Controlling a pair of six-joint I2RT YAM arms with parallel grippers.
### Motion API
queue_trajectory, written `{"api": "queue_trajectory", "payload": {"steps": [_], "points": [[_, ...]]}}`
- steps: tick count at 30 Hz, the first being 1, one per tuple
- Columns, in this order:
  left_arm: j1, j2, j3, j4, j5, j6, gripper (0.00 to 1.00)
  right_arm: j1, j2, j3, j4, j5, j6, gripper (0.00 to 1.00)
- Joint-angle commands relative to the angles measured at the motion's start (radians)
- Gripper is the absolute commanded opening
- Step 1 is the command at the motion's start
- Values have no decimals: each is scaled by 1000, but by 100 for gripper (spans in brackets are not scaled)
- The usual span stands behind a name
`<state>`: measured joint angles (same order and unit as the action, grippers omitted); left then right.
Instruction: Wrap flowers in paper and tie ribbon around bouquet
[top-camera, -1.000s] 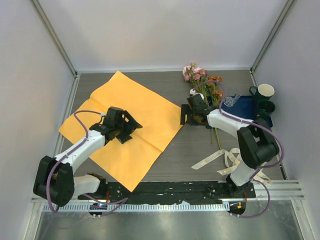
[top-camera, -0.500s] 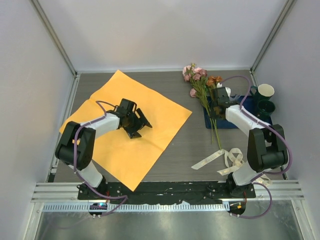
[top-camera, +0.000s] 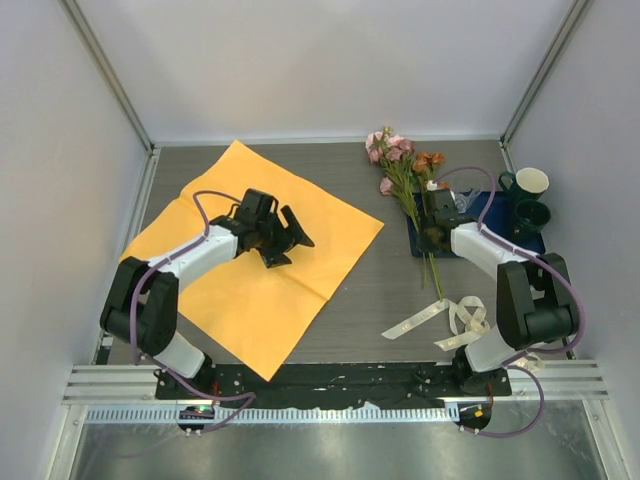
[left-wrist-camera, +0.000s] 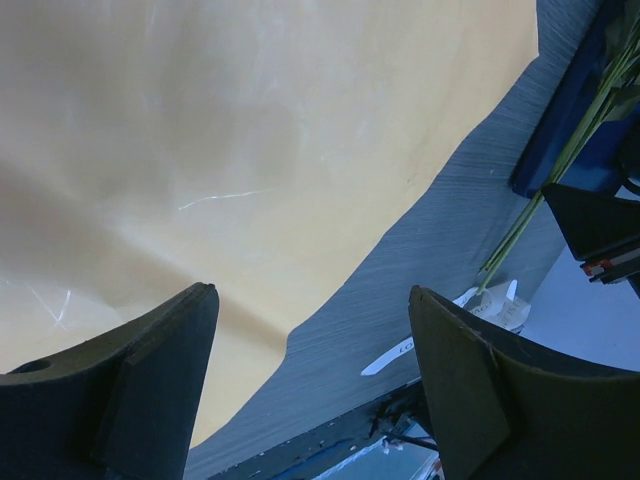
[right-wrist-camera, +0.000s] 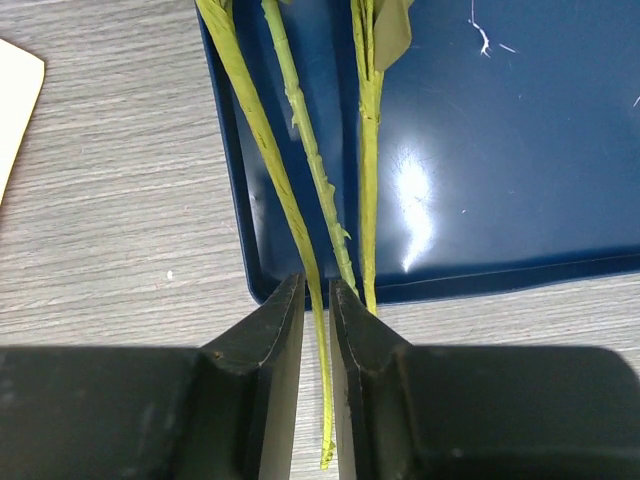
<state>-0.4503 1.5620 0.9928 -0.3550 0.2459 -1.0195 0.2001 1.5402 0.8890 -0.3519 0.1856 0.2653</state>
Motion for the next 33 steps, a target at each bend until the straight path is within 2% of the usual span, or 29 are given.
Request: {"api": "queue_trajectory", "payload": {"steps": [1,4,12,22,24,27,28,29,31,33], "points": [[1,-42,-23,24,30,13,82,1,-2,30,45,8,-24,23],[-1,-54,-46,30,9,19,82,-1,1,39,53,18,-31,28],[1,-42,-23,27,-6,19,78,1,29,56,63,-18,-37,24],[10,-68,49,-35,-7,35,77,1,86,71,80,18,-49,24],[10,-83,44,-50,-7,35,77,1,78,70,85,21,-52,21],[10,-141,38,-93,-48,44,77,5,37,73,87,43,-54,11],[9,-186,38,-107,-95,48,77,9,19,80,83,49,-51,2],[10,-213,38,-140,-123,55,77,13,0,82,83,43,-49,0],[16,-291,47,-180,-207,78,77,25,-55,103,77,38,-46,0],[31,-336,72,-229,-224,120,78,48,-87,131,36,32,-44,0]]}}
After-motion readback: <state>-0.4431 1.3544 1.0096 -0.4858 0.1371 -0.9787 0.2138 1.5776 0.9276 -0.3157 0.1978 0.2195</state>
